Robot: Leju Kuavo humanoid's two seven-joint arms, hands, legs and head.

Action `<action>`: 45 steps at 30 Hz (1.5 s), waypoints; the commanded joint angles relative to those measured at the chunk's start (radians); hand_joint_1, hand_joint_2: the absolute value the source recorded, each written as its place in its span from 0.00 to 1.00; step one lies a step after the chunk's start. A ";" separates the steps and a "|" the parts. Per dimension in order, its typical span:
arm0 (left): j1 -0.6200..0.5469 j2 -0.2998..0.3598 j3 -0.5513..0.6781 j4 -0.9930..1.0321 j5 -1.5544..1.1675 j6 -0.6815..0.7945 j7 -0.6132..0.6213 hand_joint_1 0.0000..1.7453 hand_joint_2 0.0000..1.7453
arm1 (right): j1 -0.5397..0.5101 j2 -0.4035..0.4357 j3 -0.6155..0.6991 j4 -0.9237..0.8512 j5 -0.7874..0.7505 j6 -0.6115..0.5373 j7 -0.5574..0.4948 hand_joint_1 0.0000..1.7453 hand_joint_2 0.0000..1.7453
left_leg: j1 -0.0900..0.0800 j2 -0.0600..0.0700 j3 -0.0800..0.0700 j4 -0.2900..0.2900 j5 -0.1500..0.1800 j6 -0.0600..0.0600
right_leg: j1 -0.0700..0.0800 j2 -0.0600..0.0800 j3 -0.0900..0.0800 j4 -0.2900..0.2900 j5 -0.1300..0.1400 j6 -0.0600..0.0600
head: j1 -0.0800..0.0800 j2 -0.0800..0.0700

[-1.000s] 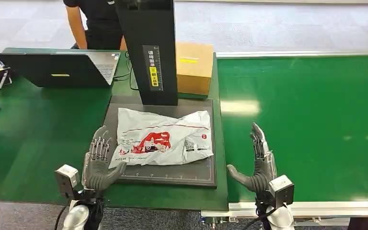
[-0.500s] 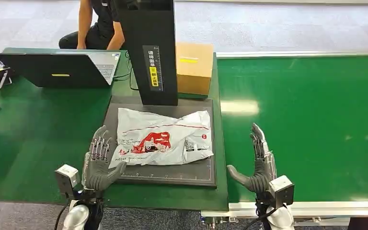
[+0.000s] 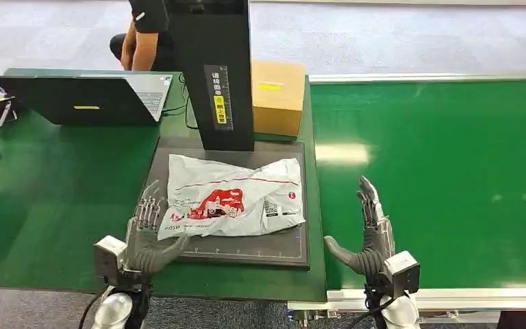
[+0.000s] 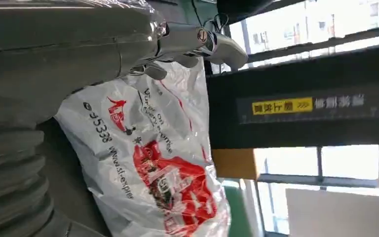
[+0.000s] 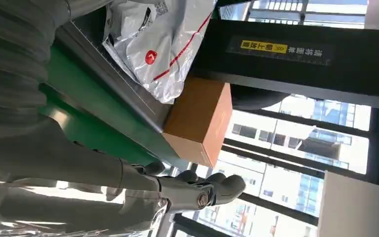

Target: Moved the parcel from conveyor to table for the left to box.

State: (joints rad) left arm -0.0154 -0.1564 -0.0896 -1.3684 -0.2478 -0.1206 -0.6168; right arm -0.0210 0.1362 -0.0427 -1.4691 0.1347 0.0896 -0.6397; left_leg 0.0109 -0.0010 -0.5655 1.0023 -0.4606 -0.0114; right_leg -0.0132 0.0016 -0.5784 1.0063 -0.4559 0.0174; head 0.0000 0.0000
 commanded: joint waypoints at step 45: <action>-0.060 0.015 -0.038 0.191 -0.502 0.391 0.277 1.00 1.00 | -0.002 0.024 -0.022 0.057 0.032 0.022 -0.003 0.00 1.00 | 0.000 0.001 0.005 -0.004 0.000 0.000 | 0.001 0.000 0.005 -0.004 0.000 -0.001 | 0.000 0.000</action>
State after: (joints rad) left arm -0.0690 -0.1476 -0.1636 -1.2333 -0.7759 0.2678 -0.3380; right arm -0.0198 0.1553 -0.0484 -1.4580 0.1674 0.1122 -0.6378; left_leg 0.0108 -0.0010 -0.5655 1.0023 -0.4606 -0.0114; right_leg -0.0132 0.0016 -0.5783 1.0062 -0.4558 0.0175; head 0.0000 0.0000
